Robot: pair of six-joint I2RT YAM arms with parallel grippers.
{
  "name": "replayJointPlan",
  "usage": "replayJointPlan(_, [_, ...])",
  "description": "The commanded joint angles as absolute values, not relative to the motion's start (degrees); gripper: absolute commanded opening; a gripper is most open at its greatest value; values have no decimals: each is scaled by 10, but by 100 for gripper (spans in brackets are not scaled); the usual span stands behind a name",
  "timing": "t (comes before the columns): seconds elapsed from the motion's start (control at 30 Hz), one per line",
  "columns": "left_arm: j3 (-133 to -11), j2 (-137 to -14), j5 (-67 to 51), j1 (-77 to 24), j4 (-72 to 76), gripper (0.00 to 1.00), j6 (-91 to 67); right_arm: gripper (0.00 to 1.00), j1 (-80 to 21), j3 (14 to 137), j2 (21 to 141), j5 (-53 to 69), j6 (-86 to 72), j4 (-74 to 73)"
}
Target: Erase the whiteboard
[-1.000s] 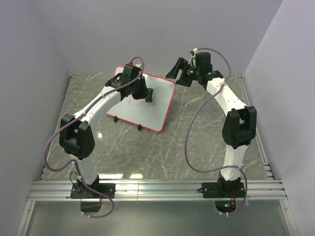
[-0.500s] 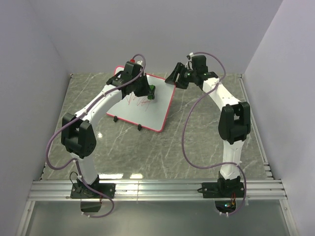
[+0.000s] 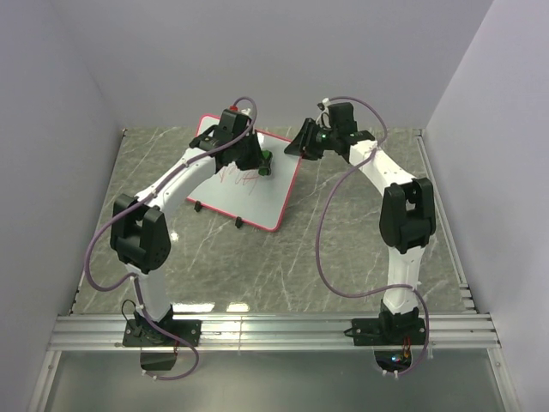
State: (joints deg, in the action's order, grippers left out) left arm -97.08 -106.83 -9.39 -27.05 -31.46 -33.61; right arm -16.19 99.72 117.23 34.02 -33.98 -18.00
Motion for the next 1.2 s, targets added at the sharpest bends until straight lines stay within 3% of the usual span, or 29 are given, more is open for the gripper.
replayJointPlan(0.0, [-974,-1072,-102,-275,-278,0,-325,34,-178,984,1144,334,-321,-185])
replayJointPlan(0.1, [-962,-1084,-95,-276,-264,0,-325,29,-178,972,1139,326,-309,-192])
replayJointPlan(0.27, [-920,-1092,-66,-276,-237,0,-320,10,-178,946,1127,326,-297,-199])
replayJointPlan(0.47, [-840,-1085,-2,-275,-211,1,-311,0,-178,931,1113,316,-286,-211])
replayJointPlan(0.67, [-760,-1053,81,-254,-190,0,-303,0,-177,940,1106,310,-279,-230])
replayJointPlan(0.93, [-682,-1019,23,-143,-154,0,-309,0,-176,925,1087,304,-273,-235])
replayJointPlan(1.17, [-705,-1026,-27,-199,-138,0,-308,0,-176,934,1093,303,-272,-250])
